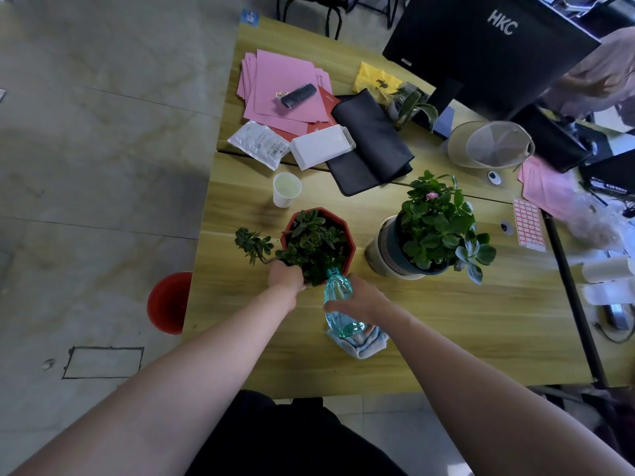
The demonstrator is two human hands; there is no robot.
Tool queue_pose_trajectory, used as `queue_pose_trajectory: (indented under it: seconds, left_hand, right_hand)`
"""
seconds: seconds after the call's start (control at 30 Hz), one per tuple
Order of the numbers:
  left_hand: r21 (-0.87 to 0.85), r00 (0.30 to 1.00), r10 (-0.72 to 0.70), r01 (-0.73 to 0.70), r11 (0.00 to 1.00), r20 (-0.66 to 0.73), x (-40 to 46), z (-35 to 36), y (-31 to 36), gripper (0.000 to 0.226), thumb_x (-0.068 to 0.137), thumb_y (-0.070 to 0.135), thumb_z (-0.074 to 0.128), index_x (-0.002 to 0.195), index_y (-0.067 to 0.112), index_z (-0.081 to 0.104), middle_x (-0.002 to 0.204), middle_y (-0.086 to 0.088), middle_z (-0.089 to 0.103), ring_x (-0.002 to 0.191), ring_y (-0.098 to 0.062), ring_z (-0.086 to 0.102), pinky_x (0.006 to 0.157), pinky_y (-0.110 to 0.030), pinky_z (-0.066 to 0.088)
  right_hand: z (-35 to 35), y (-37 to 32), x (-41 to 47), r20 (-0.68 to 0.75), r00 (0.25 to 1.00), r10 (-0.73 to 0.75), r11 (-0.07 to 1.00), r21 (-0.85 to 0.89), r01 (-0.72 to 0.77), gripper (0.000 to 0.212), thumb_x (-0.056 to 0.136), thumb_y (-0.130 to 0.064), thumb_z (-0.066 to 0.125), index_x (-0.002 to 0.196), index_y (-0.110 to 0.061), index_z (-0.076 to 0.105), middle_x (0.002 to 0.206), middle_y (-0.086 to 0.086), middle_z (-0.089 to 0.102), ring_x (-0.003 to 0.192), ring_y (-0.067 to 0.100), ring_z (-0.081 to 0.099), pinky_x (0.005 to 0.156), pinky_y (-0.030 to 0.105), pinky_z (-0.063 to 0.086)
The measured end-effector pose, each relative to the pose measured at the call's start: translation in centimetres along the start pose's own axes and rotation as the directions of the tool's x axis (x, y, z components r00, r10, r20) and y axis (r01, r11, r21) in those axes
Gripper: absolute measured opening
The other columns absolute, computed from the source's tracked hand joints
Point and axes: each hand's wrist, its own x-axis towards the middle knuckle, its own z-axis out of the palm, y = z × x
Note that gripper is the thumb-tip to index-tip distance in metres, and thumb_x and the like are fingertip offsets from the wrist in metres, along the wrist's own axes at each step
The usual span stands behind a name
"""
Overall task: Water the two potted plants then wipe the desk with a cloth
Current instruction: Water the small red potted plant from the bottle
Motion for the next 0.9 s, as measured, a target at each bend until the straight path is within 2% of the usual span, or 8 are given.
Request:
queue_pose_trajectory:
  seconds: [0.2, 0.33, 0.4, 0.53, 0.6, 0.73, 0.83, 0.9]
  left_hand:
    - [0.006, 1.0, 0.004, -0.004, 1.0, 0.002, 0.2, -0.1, -0.1, 0.042, 0.097, -0.008, 0.035, 0.136, 0.005, 0.045, 0.141, -0.016, 0.05, 0.115, -0.036, 0.06, 0.098, -0.042, 0.053]
    - [-0.001, 1.0, 0.013, -0.013, 1.0, 0.0, 0.0, -0.1, 0.0, 0.042, 0.098, -0.009, 0.035, 0.136, 0.004, 0.045, 0.141, -0.018, 0.05, 0.117, -0.036, 0.059, 0.096, -0.039, 0.053]
    - [-0.003, 1.0, 0.013, -0.013, 1.0, -0.005, 0.0, -0.1, 0.0, 0.042, 0.098, -0.009, 0.034, 0.136, 0.004, 0.045, 0.142, -0.018, 0.049, 0.118, -0.036, 0.059, 0.095, -0.039, 0.053]
    - [-0.014, 1.0, 0.015, -0.015, 1.0, 0.003, 0.2, 0.0, -0.1, 0.042, 0.097, -0.009, 0.035, 0.136, 0.005, 0.045, 0.143, -0.018, 0.049, 0.118, -0.036, 0.058, 0.099, -0.043, 0.053]
    - [-0.015, 1.0, 0.014, -0.014, 1.0, 0.005, 0.4, 0.0, -0.2, 0.042, 0.098, -0.009, 0.035, 0.136, 0.005, 0.044, 0.142, -0.017, 0.049, 0.117, -0.035, 0.059, 0.099, -0.043, 0.053]
    - [-0.018, 1.0, 0.014, -0.014, 1.0, 0.004, 0.8, 0.0, -0.4, 0.041, 0.098, -0.007, 0.036, 0.136, 0.006, 0.044, 0.139, -0.014, 0.051, 0.107, -0.03, 0.06, 0.098, -0.044, 0.054]
    - [-0.013, 1.0, 0.012, -0.011, 1.0, 0.012, 1.3, 0.1, -0.7, 0.041, 0.097, -0.006, 0.037, 0.135, 0.006, 0.047, 0.136, -0.013, 0.054, 0.113, -0.032, 0.06, 0.097, -0.045, 0.054]
    - [-0.008, 1.0, 0.012, -0.012, 1.0, 0.011, 1.5, 0.1, -0.8, 0.041, 0.097, -0.006, 0.038, 0.134, 0.007, 0.048, 0.135, -0.014, 0.055, 0.115, -0.033, 0.06, 0.097, -0.046, 0.054]
  right_hand:
    - [0.1, 0.1, 0.0, 0.009, 1.0, 0.014, 1.0, 0.007, -0.014, 0.096, 0.069, -0.064, 0.073, 0.145, -0.02, 0.035, 0.134, 0.008, 0.055, 0.113, 0.03, 0.057, 0.08, 0.04, 0.052]
    - [0.1, 0.0, 0.0, -0.001, 1.0, 0.022, 1.0, -0.006, -0.022, 0.098, 0.066, -0.067, 0.073, 0.144, -0.02, 0.035, 0.135, 0.009, 0.055, 0.115, 0.031, 0.056, 0.092, 0.045, 0.05]
    - [0.1, 0.0, 0.0, 0.0, 1.0, 0.027, 1.0, -0.013, -0.027, 0.1, 0.067, -0.067, 0.073, 0.146, -0.02, 0.034, 0.136, 0.009, 0.055, 0.116, 0.031, 0.056, 0.091, 0.044, 0.05]
    - [0.0, -0.2, 0.1, 0.006, 0.999, 0.032, 0.999, -0.009, -0.032, 0.098, 0.068, -0.065, 0.073, 0.146, -0.021, 0.033, 0.134, 0.009, 0.055, 0.111, 0.03, 0.057, 0.064, 0.033, 0.049]
    - [0.0, -0.3, 0.1, 0.011, 1.0, 0.029, 1.0, -0.004, -0.029, 0.097, 0.069, -0.063, 0.074, 0.146, -0.02, 0.033, 0.133, 0.009, 0.055, 0.109, 0.029, 0.058, 0.056, 0.028, 0.046]
    - [-0.1, -0.3, -0.1, 0.003, 1.0, 0.021, 1.0, -0.013, -0.021, 0.095, 0.071, -0.062, 0.073, 0.146, -0.019, 0.033, 0.132, 0.009, 0.057, 0.107, 0.027, 0.059, 0.08, 0.042, 0.055]
    - [-0.2, -0.4, -0.3, 0.016, 1.0, 0.014, 1.0, 0.011, -0.014, 0.089, 0.074, -0.059, 0.074, 0.145, -0.021, 0.035, 0.132, 0.007, 0.057, 0.094, 0.021, 0.058, 0.057, 0.027, 0.046]
    - [-0.3, -0.3, -0.3, 0.018, 1.0, 0.01, 1.0, 0.014, -0.01, 0.087, 0.075, -0.057, 0.074, 0.144, -0.021, 0.035, 0.132, 0.007, 0.058, 0.091, 0.02, 0.056, 0.052, 0.024, 0.041]
